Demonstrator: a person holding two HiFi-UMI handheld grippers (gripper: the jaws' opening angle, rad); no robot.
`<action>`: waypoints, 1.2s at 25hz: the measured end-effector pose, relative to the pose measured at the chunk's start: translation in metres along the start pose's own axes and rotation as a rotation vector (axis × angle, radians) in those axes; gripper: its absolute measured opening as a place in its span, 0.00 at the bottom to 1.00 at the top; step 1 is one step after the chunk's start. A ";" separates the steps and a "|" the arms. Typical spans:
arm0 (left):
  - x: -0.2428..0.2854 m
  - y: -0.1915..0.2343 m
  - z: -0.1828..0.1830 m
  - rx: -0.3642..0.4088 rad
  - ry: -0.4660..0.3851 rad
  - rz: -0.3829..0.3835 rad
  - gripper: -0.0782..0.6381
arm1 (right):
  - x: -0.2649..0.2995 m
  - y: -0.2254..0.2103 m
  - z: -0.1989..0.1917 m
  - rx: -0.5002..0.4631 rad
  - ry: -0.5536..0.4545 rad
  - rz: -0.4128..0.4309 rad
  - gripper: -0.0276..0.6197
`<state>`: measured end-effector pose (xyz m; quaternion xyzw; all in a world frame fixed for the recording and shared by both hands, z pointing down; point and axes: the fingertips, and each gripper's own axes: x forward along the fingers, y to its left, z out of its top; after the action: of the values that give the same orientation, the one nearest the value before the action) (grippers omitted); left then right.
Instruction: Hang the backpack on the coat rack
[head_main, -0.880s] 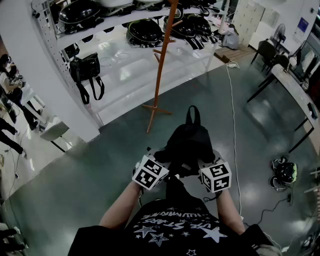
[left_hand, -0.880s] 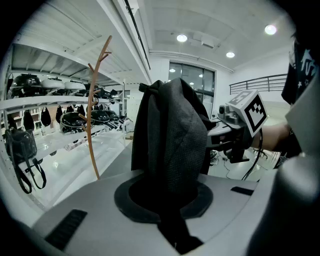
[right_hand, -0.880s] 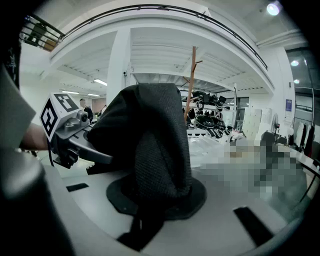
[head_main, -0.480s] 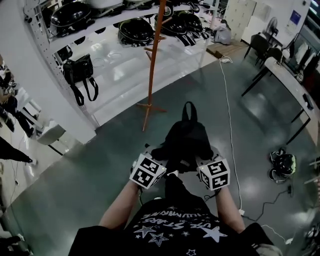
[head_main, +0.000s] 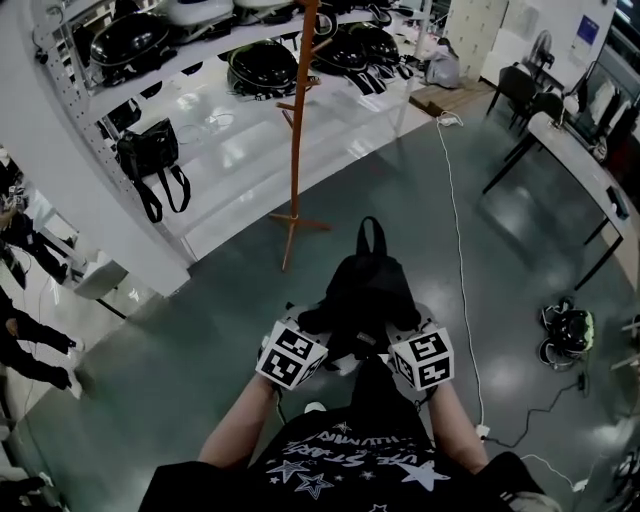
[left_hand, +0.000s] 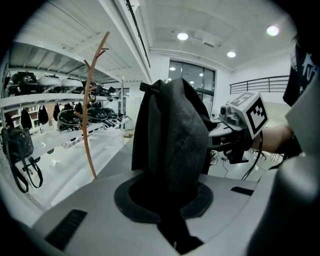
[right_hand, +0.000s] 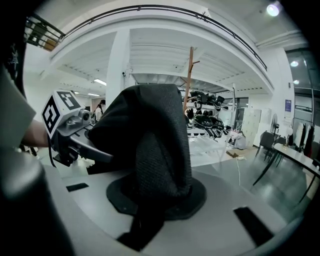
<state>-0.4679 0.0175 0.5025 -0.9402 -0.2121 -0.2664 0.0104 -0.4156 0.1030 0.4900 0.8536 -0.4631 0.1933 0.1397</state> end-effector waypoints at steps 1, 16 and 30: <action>0.007 0.003 0.001 -0.002 0.010 0.002 0.19 | 0.006 -0.006 -0.001 0.005 0.001 0.009 0.14; 0.218 0.047 0.136 0.012 0.033 0.103 0.19 | 0.087 -0.250 0.037 -0.050 -0.073 0.104 0.14; 0.321 0.164 0.224 -0.020 0.014 0.201 0.19 | 0.215 -0.367 0.105 -0.070 -0.112 0.171 0.14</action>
<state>-0.0440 0.0241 0.4876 -0.9549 -0.1139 -0.2727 0.0293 0.0226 0.0961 0.4736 0.8150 -0.5477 0.1403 0.1265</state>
